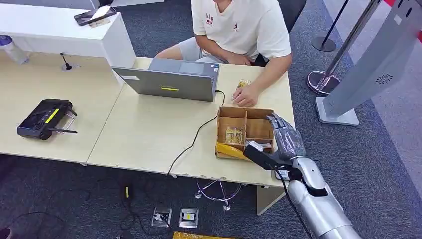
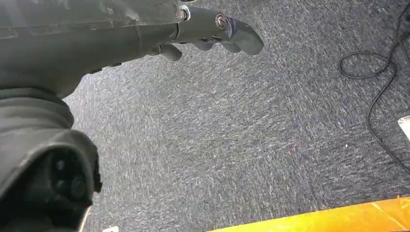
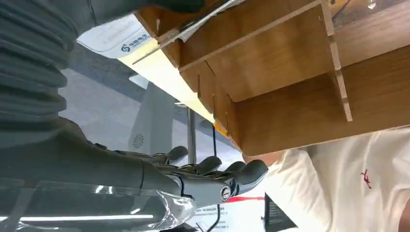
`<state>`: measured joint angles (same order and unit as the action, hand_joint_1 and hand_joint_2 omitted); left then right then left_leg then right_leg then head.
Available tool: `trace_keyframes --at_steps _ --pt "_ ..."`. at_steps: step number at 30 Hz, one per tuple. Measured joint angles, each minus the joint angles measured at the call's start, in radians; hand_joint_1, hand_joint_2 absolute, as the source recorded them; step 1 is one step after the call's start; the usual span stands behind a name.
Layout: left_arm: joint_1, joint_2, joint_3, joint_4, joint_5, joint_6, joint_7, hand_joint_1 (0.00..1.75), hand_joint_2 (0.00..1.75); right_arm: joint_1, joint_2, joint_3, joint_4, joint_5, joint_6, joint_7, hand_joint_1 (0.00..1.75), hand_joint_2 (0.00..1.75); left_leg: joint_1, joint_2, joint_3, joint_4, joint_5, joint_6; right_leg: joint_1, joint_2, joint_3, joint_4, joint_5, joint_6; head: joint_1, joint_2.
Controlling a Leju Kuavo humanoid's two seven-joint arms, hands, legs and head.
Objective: Pass the card to the sensor for recognition and then transmit it.
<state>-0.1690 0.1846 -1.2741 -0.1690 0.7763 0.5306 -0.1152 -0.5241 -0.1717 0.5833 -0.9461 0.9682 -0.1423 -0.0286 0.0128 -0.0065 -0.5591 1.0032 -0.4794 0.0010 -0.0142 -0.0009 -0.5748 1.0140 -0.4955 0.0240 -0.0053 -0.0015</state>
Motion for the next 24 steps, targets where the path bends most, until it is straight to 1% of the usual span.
trace_keyframes --at_steps 2,16,24 --pt "0.0 0.0 0.0 0.0 0.0 0.0 0.0 0.0 0.0 0.0 0.0 0.0 0.004 -0.001 0.005 0.0 1.75 1.75 0.0 0.0 0.0 0.0 0.0 0.0 0.0 0.0 0.0 0.0 0.0 0.0 0.0 0.0" --pt "0.0 0.0 0.0 0.0 -0.001 -0.001 0.0 0.0 0.0 0.003 0.0 0.001 0.015 -0.003 0.052 0.016 1.75 1.75 0.0 0.0 0.0 0.0 0.0 0.0 0.0 0.0 0.0 0.0 0.0 0.0 0.0 0.0" --pt "0.0 0.0 0.0 0.0 -0.001 -0.001 0.0 0.0 0.0 0.005 0.0 0.001 0.015 -0.003 0.059 0.021 1.75 1.75 0.0 0.0 0.0 0.0 0.0 0.0 0.0 0.0 0.0 0.0 0.0 0.0 0.0 0.0"
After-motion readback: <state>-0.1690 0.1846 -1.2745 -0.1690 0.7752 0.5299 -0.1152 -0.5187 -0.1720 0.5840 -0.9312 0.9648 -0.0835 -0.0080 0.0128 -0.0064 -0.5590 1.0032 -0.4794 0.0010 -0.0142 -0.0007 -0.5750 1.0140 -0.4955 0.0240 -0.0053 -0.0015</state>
